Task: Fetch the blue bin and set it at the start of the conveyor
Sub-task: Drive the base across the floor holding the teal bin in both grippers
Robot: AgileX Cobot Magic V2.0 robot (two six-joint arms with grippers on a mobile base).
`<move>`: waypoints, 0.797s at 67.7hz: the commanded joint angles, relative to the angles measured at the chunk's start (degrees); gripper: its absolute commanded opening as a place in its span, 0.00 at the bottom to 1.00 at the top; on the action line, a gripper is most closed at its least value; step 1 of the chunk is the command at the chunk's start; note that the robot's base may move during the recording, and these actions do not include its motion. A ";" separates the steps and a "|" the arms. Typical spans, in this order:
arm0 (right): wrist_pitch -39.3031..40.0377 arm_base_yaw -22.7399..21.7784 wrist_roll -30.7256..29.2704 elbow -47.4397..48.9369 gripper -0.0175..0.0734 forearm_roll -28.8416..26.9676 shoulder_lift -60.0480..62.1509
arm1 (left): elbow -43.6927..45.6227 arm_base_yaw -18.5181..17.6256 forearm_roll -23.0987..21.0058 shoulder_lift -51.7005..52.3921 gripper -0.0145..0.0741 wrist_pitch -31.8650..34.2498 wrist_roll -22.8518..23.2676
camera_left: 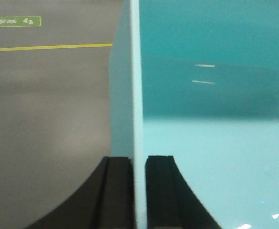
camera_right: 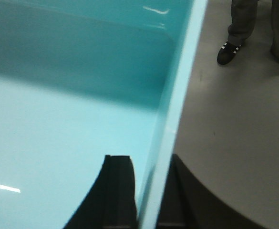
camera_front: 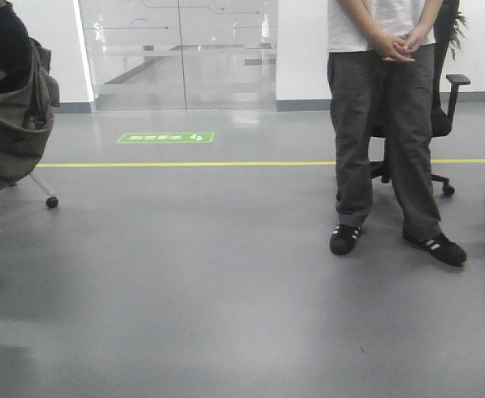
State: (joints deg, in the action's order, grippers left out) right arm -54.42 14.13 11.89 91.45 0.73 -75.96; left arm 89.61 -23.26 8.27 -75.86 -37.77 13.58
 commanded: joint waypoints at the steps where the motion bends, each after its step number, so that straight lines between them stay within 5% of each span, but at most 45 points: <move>1: 2.48 -0.22 -1.41 0.51 0.02 0.47 0.60 | 0.50 -0.03 -1.17 0.56 0.04 3.34 0.52; 54: 2.48 -0.22 -1.41 0.51 0.02 0.47 0.60 | 0.50 -0.03 -1.17 0.56 0.04 3.34 0.52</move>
State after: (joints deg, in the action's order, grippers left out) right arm -54.42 14.03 11.89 91.45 0.83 -75.96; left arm 89.61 -23.26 8.27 -75.86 -37.77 13.58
